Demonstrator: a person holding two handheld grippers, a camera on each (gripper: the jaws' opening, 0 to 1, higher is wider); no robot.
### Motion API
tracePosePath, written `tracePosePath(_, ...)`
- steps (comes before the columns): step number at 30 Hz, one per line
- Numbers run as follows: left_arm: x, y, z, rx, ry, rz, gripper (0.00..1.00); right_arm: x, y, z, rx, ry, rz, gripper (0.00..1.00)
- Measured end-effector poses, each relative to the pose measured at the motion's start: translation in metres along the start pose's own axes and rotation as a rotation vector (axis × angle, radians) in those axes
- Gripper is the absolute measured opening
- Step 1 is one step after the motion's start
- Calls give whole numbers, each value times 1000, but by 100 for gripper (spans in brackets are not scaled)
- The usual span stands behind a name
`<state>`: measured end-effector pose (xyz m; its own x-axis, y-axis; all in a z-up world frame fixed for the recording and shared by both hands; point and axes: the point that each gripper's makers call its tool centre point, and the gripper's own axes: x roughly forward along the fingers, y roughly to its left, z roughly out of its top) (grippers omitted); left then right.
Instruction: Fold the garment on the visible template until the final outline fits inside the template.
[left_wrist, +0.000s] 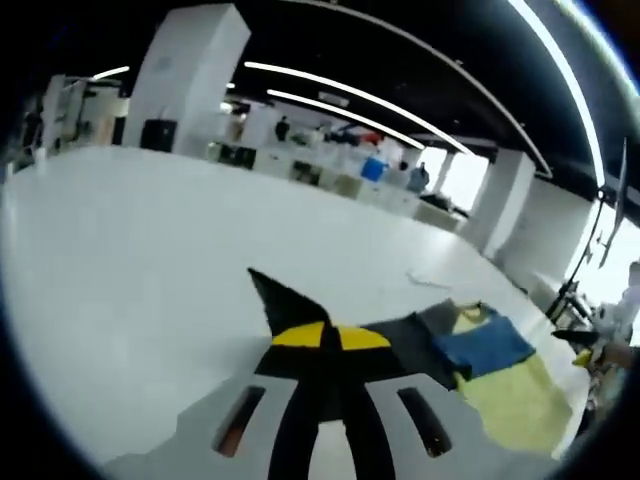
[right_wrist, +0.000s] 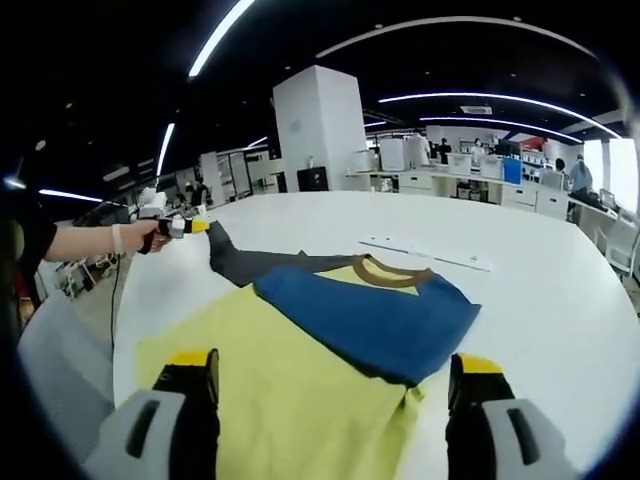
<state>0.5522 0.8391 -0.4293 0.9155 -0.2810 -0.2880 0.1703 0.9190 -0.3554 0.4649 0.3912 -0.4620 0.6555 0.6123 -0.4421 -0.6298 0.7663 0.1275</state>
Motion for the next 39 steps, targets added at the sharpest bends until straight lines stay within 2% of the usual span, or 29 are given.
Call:
tracePosePath(1,4,-16,5,-15,-12,-35,0,-1,0,-1,3,-2,-2,95)
tracePosePath(3,12,-36,7,17,-10,-80,0,-3,0,-3,8,-4,-1,95)
tracePosePath(8,32,-68,16,2,-9,-161,0,-9,1,-7,20,-8,-9,95)
tracePosePath(11,43,-82,9,-1,4,-186,0,-14,-3,-9,30,-16,-21,95)
tracePosePath(14,49,-108,1,-17,16,-211,0,-16,-7,-13,39,-20,-29,94)
tracePosePath(18,58,-133,2,-27,19,-251,0,-22,-11,-18,53,-23,-38,94)
tracePosePath(22,62,-167,-2,-32,14,-293,0,-28,-9,-23,66,-18,-48,93)
tracePosePath(25,71,-194,-4,-73,15,-338,0,-32,-12,-28,61,-10,-53,91)
tracePosePath(29,82,-220,-8,-60,22,-377,0,-38,-15,-30,78,-20,-61,91)
tracePosePath(31,86,-237,-8,-92,26,-416,0,-42,-18,-31,82,-21,-70,91)
tracePosePath(34,90,-260,-10,-57,35,-445,0,-47,-17,-36,93,-24,-83,91)
tracePosePath(39,98,-275,-6,-62,45,-493,0,-50,-21,-41,109,-31,-92,91)
